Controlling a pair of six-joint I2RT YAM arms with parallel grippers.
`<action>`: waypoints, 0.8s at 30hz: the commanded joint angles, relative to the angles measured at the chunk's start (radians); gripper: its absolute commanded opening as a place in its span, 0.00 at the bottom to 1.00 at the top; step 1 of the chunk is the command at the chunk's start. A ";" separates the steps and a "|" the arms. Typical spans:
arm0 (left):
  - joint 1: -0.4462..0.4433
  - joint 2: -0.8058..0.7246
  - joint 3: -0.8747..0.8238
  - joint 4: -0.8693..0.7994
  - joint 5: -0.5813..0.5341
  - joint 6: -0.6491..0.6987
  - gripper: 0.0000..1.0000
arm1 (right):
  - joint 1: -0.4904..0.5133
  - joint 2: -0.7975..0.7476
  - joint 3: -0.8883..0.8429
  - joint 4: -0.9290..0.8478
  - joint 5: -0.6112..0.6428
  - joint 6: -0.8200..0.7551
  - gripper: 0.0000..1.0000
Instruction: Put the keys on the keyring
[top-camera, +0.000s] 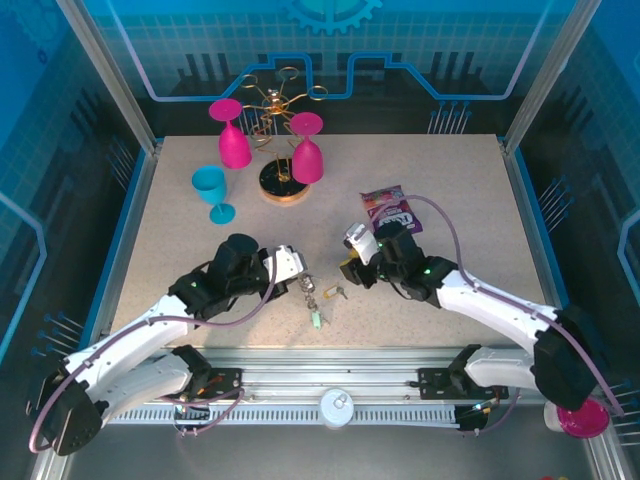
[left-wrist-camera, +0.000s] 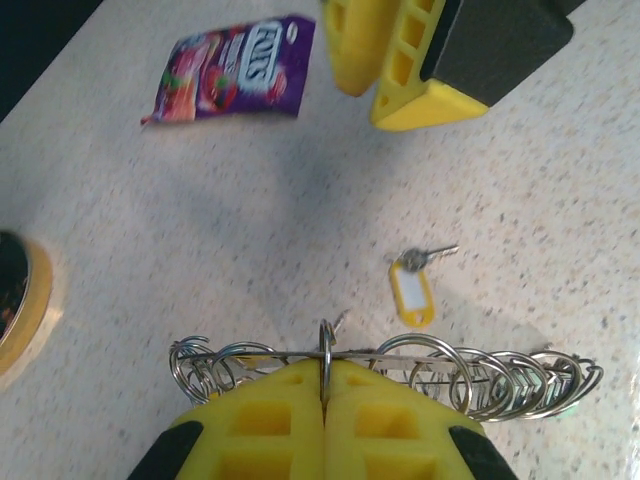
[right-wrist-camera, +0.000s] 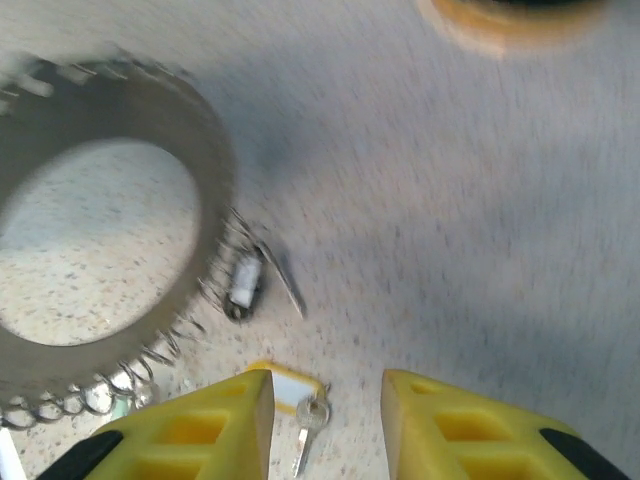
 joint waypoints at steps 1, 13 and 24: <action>-0.004 -0.023 0.032 -0.114 -0.075 -0.030 0.00 | 0.015 0.102 0.101 -0.206 0.111 0.296 0.29; -0.004 -0.018 -0.001 -0.056 -0.065 -0.024 0.00 | 0.088 0.404 0.304 -0.371 0.050 0.430 0.35; -0.003 -0.017 -0.012 -0.043 -0.051 -0.016 0.00 | 0.123 0.548 0.425 -0.487 0.152 0.386 0.31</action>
